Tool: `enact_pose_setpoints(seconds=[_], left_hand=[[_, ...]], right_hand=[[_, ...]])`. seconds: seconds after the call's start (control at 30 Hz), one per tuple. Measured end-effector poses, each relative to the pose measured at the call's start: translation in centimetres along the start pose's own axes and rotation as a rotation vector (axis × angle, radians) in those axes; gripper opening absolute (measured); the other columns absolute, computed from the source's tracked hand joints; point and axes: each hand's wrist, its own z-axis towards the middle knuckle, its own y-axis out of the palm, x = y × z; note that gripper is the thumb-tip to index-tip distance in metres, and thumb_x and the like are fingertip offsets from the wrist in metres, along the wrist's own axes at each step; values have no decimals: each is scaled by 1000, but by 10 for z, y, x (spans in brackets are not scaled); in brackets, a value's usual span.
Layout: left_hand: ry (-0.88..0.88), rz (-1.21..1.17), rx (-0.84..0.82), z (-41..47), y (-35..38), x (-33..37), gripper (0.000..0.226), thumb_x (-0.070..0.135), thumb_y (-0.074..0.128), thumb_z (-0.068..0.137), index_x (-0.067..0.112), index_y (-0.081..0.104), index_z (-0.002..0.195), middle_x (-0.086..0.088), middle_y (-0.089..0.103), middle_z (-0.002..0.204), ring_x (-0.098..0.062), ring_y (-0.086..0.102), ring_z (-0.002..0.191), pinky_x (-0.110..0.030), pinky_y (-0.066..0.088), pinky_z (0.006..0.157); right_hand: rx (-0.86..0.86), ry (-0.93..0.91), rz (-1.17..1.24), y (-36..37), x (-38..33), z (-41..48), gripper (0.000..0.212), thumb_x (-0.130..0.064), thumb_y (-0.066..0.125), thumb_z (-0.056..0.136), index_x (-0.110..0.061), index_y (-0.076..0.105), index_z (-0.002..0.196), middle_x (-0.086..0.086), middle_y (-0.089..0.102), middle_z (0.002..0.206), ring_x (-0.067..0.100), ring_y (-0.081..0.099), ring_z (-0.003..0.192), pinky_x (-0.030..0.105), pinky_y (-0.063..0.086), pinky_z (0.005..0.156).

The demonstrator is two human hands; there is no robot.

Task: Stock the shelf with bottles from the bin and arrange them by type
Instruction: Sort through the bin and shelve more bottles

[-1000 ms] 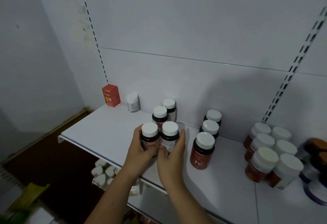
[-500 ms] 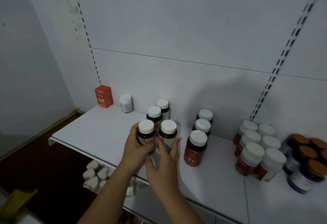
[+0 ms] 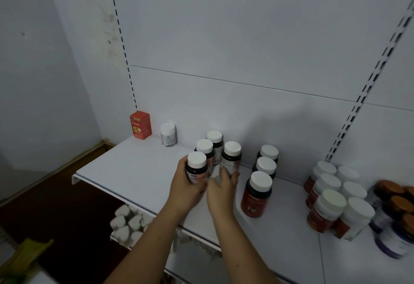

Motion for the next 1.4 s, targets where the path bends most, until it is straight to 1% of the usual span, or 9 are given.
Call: enact_pose_setpoints(seconds=[0.1,0.27,0.4,0.6,0.73,0.93,1.0,1.1,1.4], left_hand=[[-6,15,11,1,2,-2,76,6,87,78,30,52,140,16,67,131,-4,66,119,-39,58,101],[-7,46,28,3,2,-4,73,3,87,78,25,52,139,12,68,129,-2,67,115,-30,58,96],[-11,73,41,6,0,-6,72,1,86,78,24,52,137,11,68,127,-1,67,112,-24,56,92],[-14,68,50,5,2,-6,80,2,90,74,25,51,139,12,66,130,-1,65,116,-20,56,94],[-29,94,34,-1,-8,4,97,10,94,75,27,39,153,14,56,144,10,52,130,-7,43,99],[52,318,104,-34,-80,44,78,53,74,91,40,36,158,24,39,160,7,35,143,-28,31,120],[48,430,90,-51,-116,55,79,65,67,90,45,32,158,27,33,163,5,31,146,-31,30,121],[86,666,109,-82,-168,66,82,72,61,90,45,26,160,21,32,165,-3,30,151,-38,33,122],[-50,1083,245,-210,-285,51,83,78,51,92,42,23,161,15,35,164,-11,34,150,-43,38,119]], right_hand=[[19,28,37,-1,-4,10,62,-19,53,84,-7,54,145,17,20,167,22,27,149,38,19,127],[4,74,77,4,-1,27,59,-41,51,77,-7,62,125,24,31,161,36,31,149,51,30,122],[-2,88,98,5,5,37,82,-62,42,72,-4,63,126,23,37,157,36,36,147,51,32,121],[24,57,83,-2,-2,28,69,-57,44,80,-10,63,126,18,46,153,33,40,145,50,33,120],[-34,-4,140,-10,-15,-3,40,-24,56,105,-15,54,144,6,46,153,17,40,144,26,30,114],[-304,-306,6,-26,-42,-55,54,-29,57,105,-38,36,155,-23,40,152,-25,34,131,-5,29,98],[-409,-404,-80,-26,-61,-68,59,-41,55,104,-43,30,157,-18,30,162,-15,29,142,8,33,111],[-558,-518,-286,-15,-89,-90,64,-60,46,101,-53,17,157,-21,16,168,2,15,156,44,31,125],[-937,-786,-630,73,-100,-196,80,-69,47,96,-42,10,162,-14,5,173,12,4,159,50,18,128]])
